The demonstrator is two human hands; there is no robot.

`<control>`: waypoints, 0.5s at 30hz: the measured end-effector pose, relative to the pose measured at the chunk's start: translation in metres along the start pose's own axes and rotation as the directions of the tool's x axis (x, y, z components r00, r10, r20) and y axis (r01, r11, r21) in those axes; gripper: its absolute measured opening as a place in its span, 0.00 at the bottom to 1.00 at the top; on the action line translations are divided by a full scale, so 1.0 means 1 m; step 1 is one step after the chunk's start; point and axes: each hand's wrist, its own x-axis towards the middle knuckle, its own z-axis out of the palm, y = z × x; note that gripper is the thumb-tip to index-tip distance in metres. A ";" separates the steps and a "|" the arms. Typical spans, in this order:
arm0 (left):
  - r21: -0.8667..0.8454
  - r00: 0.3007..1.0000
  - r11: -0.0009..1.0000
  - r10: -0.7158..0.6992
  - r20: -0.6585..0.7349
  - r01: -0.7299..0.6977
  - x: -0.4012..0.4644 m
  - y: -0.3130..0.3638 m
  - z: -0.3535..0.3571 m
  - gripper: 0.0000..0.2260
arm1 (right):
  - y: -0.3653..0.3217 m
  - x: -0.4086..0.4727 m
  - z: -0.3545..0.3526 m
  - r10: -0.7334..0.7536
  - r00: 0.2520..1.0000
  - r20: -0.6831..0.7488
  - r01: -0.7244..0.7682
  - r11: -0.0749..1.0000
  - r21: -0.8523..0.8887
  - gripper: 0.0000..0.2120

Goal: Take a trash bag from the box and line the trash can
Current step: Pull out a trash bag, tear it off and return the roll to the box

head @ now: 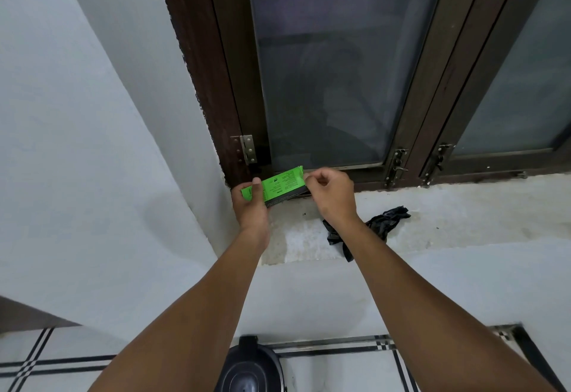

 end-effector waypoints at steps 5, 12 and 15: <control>0.042 0.999 0.998 0.044 0.003 -0.044 -0.001 0.000 0.001 0.06 | -0.001 0.002 0.002 -0.005 1.000 -0.026 0.005 1.000 -0.003 0.06; 0.104 0.990 0.985 0.139 0.025 -0.141 -0.005 0.001 0.002 0.09 | 0.000 0.001 0.004 0.062 0.997 -0.046 -0.060 0.997 0.043 0.07; 0.073 0.994 0.992 0.105 0.003 -0.105 -0.004 0.001 0.000 0.08 | 0.000 0.002 0.003 0.109 0.994 0.002 -0.109 0.986 0.127 0.07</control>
